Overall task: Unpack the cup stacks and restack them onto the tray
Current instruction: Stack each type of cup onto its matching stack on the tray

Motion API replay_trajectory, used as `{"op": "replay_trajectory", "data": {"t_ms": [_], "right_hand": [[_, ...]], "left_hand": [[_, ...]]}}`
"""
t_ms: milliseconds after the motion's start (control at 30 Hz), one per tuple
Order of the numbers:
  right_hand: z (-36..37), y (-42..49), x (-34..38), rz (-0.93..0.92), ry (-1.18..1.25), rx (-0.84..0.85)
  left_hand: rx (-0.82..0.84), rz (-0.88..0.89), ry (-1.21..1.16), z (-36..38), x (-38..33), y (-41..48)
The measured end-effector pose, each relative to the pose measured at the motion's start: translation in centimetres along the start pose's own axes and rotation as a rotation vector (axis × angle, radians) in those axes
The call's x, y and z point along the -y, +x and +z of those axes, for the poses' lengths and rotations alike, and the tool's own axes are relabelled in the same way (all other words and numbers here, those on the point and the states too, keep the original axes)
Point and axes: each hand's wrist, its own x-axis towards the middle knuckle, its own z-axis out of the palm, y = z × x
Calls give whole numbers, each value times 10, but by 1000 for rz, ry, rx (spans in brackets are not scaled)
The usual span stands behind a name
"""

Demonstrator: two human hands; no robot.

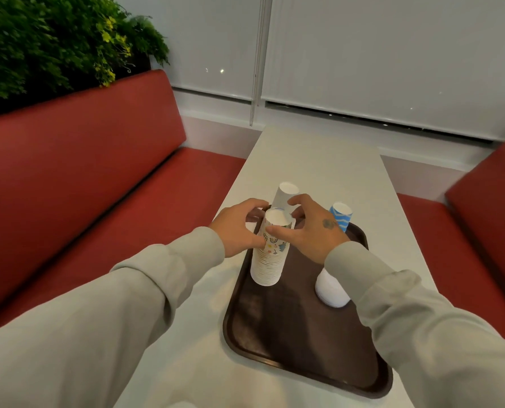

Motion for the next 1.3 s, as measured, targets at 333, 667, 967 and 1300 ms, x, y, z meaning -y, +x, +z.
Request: {"op": "replay_trajectory", "data": {"t_ms": [333,667,967,1300], "right_hand": [[-50,-47,38,-111,27,-94],[-87,-122,48,-197,89,-104],[-116,-224,26,-250,121,-78],[-94,-320,-33,-204,133,31]], "left_hand": [[-178,125,62,-48,-52,-58],[-289,174,83,-51,-112,-147],[-337,183,77,1,-152,-238],[-353,117,-97,92,-128,-319]]}}
